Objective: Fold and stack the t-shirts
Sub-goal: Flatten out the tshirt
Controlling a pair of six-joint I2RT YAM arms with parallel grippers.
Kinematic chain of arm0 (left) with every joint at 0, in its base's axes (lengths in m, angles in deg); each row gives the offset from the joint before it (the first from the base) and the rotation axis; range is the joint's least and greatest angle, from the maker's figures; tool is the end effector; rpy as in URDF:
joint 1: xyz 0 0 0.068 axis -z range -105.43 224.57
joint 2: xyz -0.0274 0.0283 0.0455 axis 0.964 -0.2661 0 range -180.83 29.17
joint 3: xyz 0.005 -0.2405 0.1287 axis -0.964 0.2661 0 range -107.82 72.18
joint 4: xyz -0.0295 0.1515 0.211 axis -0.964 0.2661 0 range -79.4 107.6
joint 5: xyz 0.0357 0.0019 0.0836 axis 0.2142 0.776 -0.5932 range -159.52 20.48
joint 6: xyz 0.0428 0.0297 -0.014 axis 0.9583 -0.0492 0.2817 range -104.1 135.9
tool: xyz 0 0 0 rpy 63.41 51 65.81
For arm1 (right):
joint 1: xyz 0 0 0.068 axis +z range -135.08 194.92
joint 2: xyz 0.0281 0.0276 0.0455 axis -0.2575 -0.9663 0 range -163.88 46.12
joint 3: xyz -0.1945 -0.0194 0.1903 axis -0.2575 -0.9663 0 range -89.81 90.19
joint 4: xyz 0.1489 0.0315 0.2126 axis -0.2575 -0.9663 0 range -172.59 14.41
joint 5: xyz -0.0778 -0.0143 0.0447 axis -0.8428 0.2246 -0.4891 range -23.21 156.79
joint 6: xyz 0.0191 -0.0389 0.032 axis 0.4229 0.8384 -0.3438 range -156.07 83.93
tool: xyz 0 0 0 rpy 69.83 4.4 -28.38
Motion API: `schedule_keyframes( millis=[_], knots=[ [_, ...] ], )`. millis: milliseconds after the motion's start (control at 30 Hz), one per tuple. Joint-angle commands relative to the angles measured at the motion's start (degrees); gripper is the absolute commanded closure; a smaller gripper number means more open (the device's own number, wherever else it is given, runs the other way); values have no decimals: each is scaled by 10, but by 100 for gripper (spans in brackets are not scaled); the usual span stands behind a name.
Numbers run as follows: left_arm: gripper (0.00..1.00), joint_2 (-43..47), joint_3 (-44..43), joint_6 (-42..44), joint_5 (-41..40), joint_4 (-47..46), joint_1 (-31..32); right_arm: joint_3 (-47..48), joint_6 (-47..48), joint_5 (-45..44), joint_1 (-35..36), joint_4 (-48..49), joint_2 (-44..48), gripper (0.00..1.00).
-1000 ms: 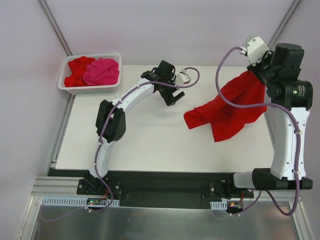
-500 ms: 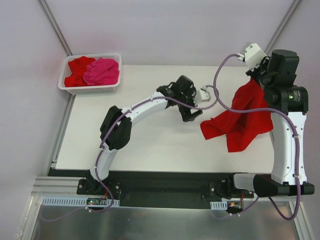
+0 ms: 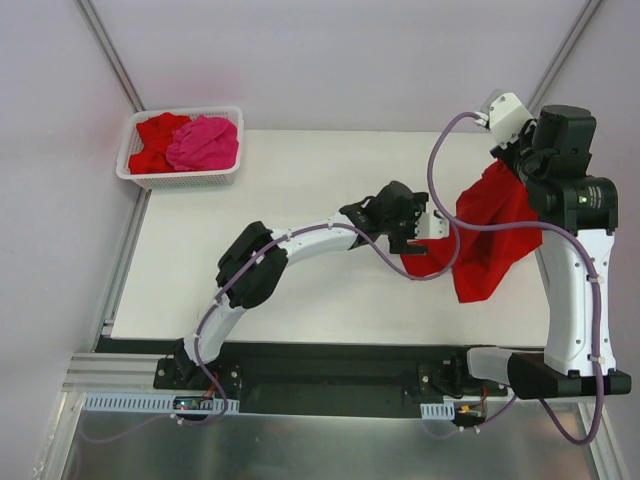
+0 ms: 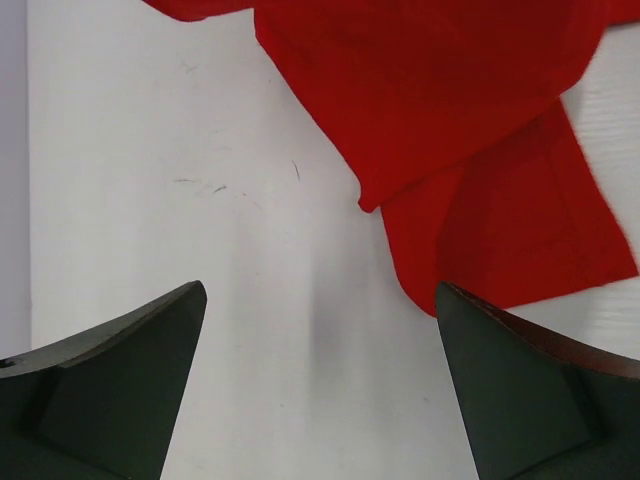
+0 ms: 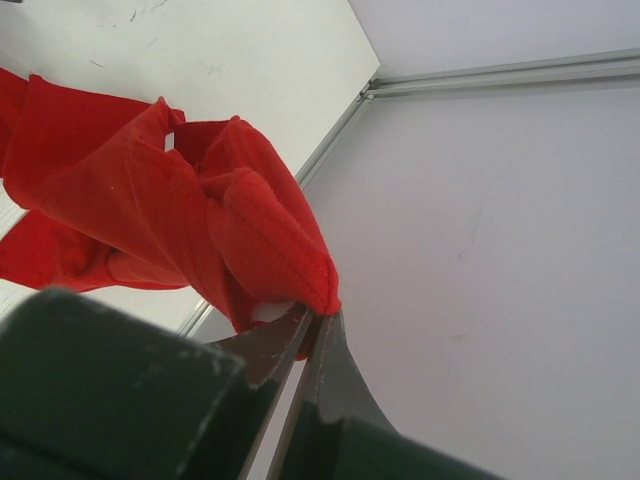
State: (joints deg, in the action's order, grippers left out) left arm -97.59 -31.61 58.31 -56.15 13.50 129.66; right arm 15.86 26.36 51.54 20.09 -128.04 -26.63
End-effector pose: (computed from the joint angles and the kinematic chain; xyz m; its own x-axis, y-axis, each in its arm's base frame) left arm 0.2935 -0.4351 0.2372 0.4340 0.5246 -0.7324 0.8453 0.0439 0.5324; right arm 0.2169 0.0102 0.5129 -0.2959 -0.8855 -0.3582 -0.2211 0.4283 -0.8762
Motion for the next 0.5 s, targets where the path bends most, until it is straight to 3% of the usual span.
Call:
schedule_keyframes(
  millis=[0, 467],
  knots=[
    [1, -44, -12, 88, -30, -113, 12, -5, -16, -21, 6, 2, 33, 99],
    [1, -87, -24, 145, 27, -173, 31, -34, -28, -23, 6, -14, 48, 99]
  ],
)
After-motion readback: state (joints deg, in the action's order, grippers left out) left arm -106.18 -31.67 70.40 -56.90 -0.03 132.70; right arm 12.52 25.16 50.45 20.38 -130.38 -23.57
